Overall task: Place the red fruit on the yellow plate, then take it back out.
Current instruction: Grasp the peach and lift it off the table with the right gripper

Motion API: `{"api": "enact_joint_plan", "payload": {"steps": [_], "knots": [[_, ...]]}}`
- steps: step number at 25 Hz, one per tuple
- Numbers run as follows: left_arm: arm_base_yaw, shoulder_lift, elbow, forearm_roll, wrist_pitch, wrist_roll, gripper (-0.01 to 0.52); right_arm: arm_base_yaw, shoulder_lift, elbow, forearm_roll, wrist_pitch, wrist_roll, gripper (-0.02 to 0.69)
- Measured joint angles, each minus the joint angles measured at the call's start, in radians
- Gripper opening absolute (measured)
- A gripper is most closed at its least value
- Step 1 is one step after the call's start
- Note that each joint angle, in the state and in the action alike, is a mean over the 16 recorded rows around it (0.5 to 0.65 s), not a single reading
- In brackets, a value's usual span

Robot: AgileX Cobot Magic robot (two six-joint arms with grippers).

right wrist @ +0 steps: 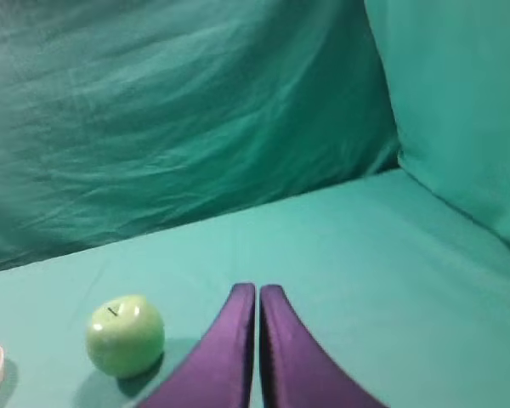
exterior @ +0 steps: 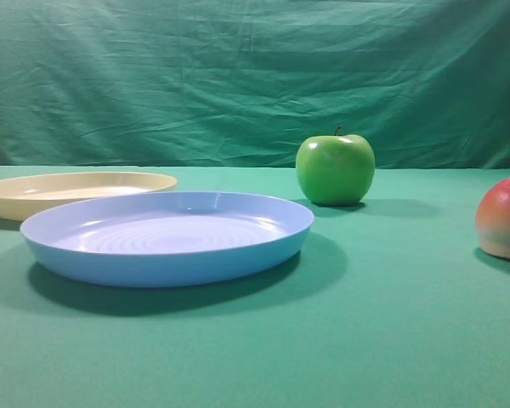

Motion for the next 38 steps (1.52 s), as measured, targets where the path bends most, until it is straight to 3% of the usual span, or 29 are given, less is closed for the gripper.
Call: {"api": "enact_joint_plan", "payload": {"steps": [8, 17, 28, 35, 38], "knots": [[0.0, 0.0, 0.0, 0.0, 0.0, 0.0, 0.0, 0.085, 0.166, -0.164, 0.004, 0.259, -0.102, 0.0], [0.0, 0.0, 0.0, 0.0, 0.0, 0.0, 0.0, 0.174, 0.325, -0.236, 0.024, 0.357, -0.148, 0.0], [0.0, 0.0, 0.0, 0.0, 0.0, 0.0, 0.0, 0.216, 0.69, -0.33, -0.058, 0.369, -0.152, 0.0], [0.0, 0.0, 0.0, 0.0, 0.0, 0.0, 0.0, 0.282, 0.965, -0.396, -0.147, 0.287, -0.158, 0.003], [0.0, 0.0, 0.0, 0.0, 0.0, 0.0, 0.0, 0.31, 1.063, -0.421, -0.178, 0.24, -0.162, 0.036]]}}
